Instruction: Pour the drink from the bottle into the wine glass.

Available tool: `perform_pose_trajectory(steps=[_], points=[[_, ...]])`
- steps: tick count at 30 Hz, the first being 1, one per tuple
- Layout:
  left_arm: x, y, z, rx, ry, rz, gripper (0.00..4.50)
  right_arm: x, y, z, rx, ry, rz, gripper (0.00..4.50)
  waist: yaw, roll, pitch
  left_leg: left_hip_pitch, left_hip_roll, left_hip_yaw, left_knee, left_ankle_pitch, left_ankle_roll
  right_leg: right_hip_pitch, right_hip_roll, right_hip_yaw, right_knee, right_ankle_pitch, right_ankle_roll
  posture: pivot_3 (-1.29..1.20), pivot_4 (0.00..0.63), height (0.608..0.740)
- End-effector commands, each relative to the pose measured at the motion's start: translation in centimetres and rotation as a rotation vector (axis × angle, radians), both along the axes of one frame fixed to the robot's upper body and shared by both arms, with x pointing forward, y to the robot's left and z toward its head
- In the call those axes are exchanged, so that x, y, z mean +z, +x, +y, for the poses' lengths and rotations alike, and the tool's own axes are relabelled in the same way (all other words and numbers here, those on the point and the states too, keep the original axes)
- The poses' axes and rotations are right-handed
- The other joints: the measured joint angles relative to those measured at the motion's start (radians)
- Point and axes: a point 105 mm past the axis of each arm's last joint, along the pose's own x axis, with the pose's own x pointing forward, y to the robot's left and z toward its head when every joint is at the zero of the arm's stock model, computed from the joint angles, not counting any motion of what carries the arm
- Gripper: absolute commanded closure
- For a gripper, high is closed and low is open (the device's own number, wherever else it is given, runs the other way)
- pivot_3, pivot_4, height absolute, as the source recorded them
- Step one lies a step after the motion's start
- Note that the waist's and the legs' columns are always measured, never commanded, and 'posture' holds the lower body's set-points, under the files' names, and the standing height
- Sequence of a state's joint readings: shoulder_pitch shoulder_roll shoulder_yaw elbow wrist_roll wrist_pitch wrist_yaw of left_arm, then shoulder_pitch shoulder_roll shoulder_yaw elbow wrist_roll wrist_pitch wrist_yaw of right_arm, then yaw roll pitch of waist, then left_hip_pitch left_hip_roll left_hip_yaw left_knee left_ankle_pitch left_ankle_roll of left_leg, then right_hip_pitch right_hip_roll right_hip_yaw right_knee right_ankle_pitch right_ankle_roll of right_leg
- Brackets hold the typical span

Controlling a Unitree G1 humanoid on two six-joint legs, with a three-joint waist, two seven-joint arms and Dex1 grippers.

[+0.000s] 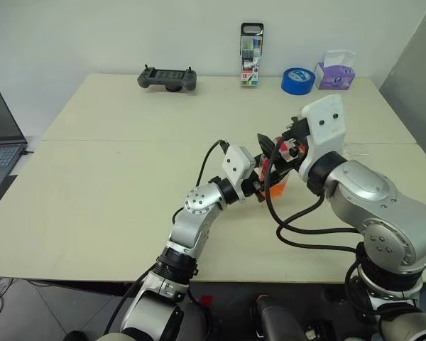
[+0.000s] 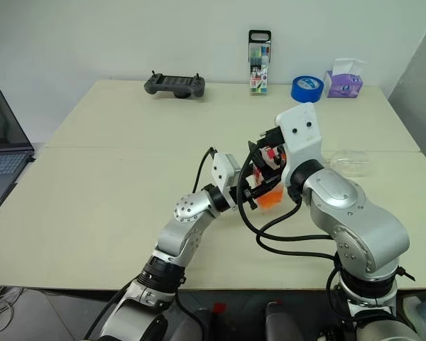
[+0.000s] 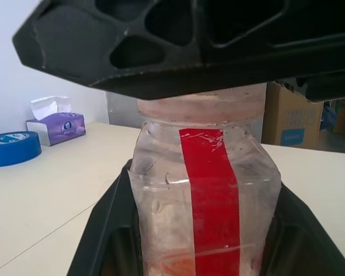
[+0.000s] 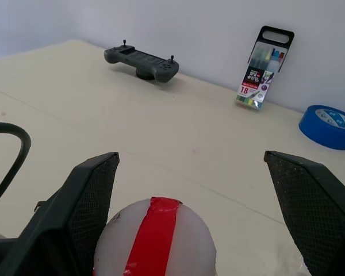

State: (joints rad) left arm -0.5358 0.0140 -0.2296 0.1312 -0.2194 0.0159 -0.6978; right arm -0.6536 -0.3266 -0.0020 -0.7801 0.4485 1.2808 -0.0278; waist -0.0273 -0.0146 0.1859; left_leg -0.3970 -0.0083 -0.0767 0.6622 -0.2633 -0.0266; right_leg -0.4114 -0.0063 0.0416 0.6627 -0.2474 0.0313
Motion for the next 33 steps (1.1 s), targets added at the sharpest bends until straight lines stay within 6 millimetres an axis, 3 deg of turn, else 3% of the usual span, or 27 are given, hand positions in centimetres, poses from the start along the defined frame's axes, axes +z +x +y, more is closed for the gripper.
perform_pose_trajectory(steps=[1, 21, 33], points=[[1.6, -0.4, 0.0, -0.006, -0.033, -0.06, 2.72, 1.0, 0.0, -1.6, -0.079, 0.011, -0.039, 0.2, 0.0, 0.0, 0.0, 0.0, 0.0, 0.0, 0.0, 0.0, 0.0, 0.0, 0.0, 0.0, 0.0, 0.0, 0.0, 0.0, 0.15, 0.74], [1.3, 0.0, -0.1, -0.003, -0.02, -0.052, 2.72, 0.1, -2.2, -4.0, -0.113, -0.015, -0.013, 0.2, -0.001, 0.0, 0.0, 0.0, 0.0, 0.0, 0.0, 0.0, 0.0, 0.0, 0.0, 0.0, 0.0, 0.0, 0.001, 0.0, 0.15, 0.74], [1.4, 0.1, -0.1, -0.004, -0.02, -0.053, 2.72, -0.1, -3.3, -2.9, -0.003, 0.008, 0.0, 0.2, -0.001, 0.0, 0.0, 0.0, 0.0, 0.0, 0.0, 0.0, 0.0, 0.0, 0.0, -0.001, 0.0, -0.001, 0.001, 0.0, 0.15, 0.74]])
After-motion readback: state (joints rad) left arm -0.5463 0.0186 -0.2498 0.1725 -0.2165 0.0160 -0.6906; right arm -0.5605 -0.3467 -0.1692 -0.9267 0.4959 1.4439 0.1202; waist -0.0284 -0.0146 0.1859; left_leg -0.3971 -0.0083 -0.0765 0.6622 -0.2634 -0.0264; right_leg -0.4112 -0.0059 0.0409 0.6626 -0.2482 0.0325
